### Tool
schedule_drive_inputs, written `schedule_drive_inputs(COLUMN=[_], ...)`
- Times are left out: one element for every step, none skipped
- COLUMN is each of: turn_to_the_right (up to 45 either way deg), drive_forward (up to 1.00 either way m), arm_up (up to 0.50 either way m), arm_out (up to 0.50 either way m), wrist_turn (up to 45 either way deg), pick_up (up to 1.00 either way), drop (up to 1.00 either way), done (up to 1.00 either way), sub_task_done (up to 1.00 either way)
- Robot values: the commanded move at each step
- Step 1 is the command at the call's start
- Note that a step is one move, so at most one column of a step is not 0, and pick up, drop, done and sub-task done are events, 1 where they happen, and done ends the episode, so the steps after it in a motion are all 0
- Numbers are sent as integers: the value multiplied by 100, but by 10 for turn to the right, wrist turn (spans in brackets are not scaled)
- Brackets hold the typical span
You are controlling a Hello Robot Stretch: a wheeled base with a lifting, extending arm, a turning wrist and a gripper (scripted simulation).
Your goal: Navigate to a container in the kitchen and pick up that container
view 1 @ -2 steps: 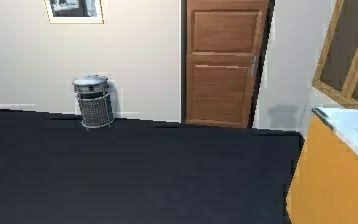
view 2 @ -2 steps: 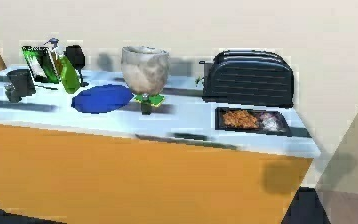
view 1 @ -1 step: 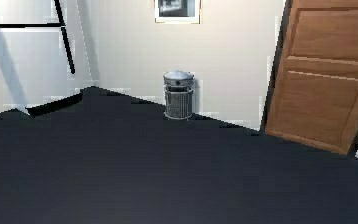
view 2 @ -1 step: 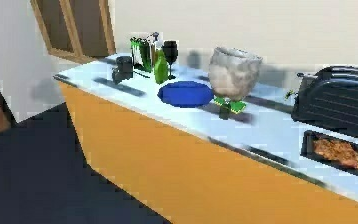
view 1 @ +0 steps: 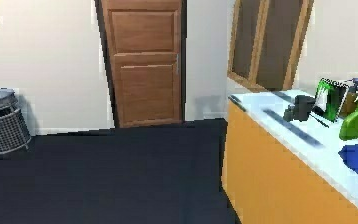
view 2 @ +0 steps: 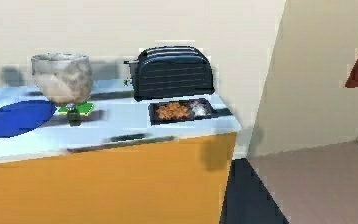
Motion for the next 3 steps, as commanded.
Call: schedule_drive_inputs(turn_to_the_right=[450,60,0], drive_forward=[0,0,30], arm_up=[0,0,0], arm_out=[0,0,0], wrist_turn=[0,0,0], pick_up=[0,0,0], drop=[0,0,0], done=[0,0,0], sub_task_done=[0,0,0])
